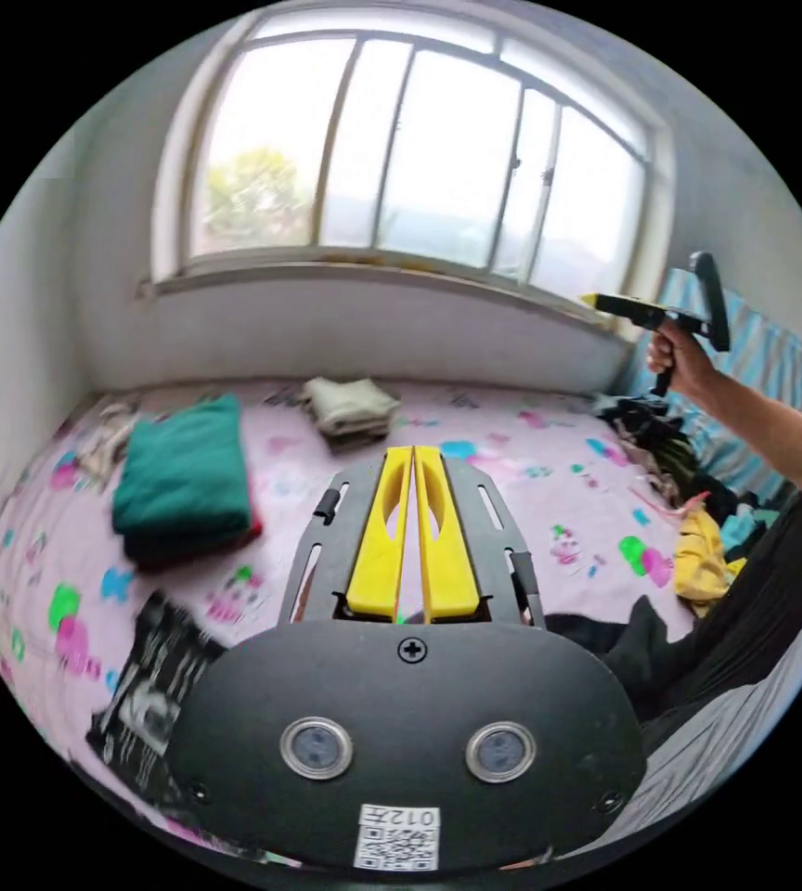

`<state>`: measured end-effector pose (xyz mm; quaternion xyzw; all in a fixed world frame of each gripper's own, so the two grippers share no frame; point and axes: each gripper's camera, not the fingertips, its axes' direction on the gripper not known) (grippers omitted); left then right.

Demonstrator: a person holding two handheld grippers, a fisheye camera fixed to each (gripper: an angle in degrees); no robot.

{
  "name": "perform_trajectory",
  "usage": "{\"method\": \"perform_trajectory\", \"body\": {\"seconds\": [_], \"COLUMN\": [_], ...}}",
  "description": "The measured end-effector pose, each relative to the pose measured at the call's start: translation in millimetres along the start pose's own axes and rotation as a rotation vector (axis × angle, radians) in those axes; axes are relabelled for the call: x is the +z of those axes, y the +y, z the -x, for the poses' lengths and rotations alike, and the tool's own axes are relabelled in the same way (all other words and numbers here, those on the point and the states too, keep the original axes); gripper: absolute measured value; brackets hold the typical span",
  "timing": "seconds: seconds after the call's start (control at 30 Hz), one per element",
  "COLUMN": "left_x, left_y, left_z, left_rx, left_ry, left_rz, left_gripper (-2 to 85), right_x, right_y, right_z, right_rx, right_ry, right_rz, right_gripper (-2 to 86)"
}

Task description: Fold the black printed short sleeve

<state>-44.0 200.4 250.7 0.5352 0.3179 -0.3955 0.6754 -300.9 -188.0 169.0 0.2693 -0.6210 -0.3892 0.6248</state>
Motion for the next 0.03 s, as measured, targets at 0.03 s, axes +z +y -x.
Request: {"method": "perform_trajectory", "body": {"seconds": [0.03], "left_x": [21.9], "left_y": [-16.0], "left_z": [-38.5], "left_rx": [0.059], "left_ry": [0.074], "left_rz": [-0.020], "left_gripper": [0.8], "right_x": [-30.2], "right_y": [-1.9], "right_z": [-23.4], "right_rx": [0.007], "right_ry": [0.031], "right_rz": [0.026], "right_gripper": [-0.2]}}
